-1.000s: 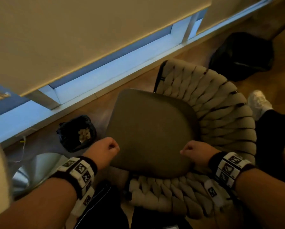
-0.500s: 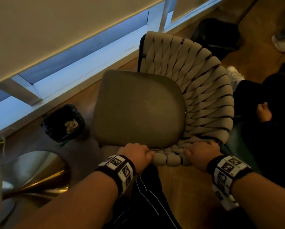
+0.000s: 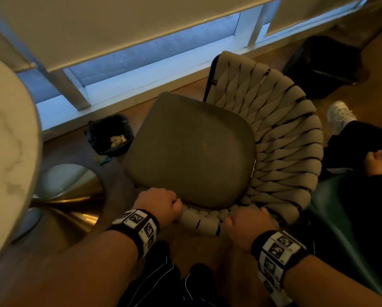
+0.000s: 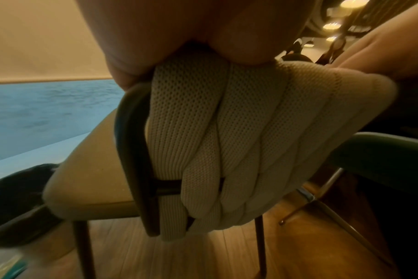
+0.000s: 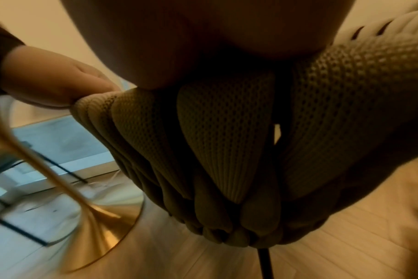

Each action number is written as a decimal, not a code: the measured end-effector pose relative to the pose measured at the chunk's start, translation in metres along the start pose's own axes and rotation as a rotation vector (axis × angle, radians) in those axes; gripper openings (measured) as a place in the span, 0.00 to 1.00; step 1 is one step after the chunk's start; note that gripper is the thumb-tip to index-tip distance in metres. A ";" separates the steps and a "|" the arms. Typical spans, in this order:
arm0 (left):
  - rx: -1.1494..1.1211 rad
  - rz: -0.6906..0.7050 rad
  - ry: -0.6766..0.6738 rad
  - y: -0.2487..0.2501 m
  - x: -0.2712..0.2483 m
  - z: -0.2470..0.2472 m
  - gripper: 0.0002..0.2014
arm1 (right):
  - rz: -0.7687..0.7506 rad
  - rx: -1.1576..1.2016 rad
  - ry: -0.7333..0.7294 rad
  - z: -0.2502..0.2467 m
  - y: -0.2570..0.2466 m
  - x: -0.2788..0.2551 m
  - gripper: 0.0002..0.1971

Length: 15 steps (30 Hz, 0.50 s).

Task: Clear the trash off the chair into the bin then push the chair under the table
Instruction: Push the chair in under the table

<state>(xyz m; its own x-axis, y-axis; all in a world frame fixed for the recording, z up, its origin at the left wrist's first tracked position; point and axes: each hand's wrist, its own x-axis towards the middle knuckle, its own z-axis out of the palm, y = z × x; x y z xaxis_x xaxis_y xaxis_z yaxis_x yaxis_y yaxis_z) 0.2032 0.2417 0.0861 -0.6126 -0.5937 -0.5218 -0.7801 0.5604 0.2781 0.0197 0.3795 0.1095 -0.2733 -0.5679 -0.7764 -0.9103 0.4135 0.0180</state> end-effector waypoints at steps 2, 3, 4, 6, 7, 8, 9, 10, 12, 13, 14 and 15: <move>0.007 -0.047 -0.011 -0.004 -0.025 0.013 0.19 | -0.077 -0.055 -0.039 0.014 -0.008 -0.015 0.18; 0.002 -0.068 -0.011 -0.006 -0.038 0.021 0.19 | -0.116 -0.087 -0.062 0.023 -0.011 -0.022 0.18; -0.007 -0.081 -0.006 -0.008 -0.050 0.029 0.19 | -0.152 -0.107 -0.078 0.033 -0.014 -0.029 0.18; -0.037 -0.098 -0.001 -0.011 -0.074 0.042 0.18 | -0.199 -0.103 -0.088 0.052 -0.018 -0.039 0.19; -0.060 -0.103 -0.006 -0.011 -0.087 0.048 0.18 | -0.214 -0.096 -0.083 0.063 -0.020 -0.042 0.19; -0.081 -0.109 -0.010 -0.012 -0.098 0.055 0.18 | -0.226 -0.089 -0.080 0.074 -0.022 -0.045 0.20; -0.093 -0.115 -0.007 -0.012 -0.108 0.060 0.18 | -0.234 -0.088 -0.087 0.084 -0.025 -0.047 0.23; -0.096 -0.124 -0.006 -0.014 -0.118 0.065 0.18 | -0.237 -0.087 -0.096 0.091 -0.029 -0.051 0.25; -0.087 -0.136 -0.008 -0.019 -0.134 0.075 0.18 | -0.225 -0.109 -0.109 0.104 -0.035 -0.058 0.27; -0.090 -0.140 -0.018 -0.022 -0.142 0.080 0.18 | -0.230 -0.116 -0.120 0.108 -0.040 -0.062 0.26; -0.093 -0.137 -0.015 -0.025 -0.148 0.085 0.18 | -0.235 -0.105 -0.136 0.112 -0.045 -0.066 0.26; -0.085 -0.125 0.003 -0.029 -0.154 0.088 0.18 | -0.247 -0.083 -0.156 0.113 -0.048 -0.067 0.26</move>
<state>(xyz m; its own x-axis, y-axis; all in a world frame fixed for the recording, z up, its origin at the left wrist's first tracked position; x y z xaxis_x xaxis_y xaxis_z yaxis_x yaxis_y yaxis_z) 0.3312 0.3682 0.0874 -0.5102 -0.6577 -0.5541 -0.8582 0.4313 0.2784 0.1173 0.4785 0.0895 0.0046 -0.5247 -0.8512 -0.9673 0.2134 -0.1368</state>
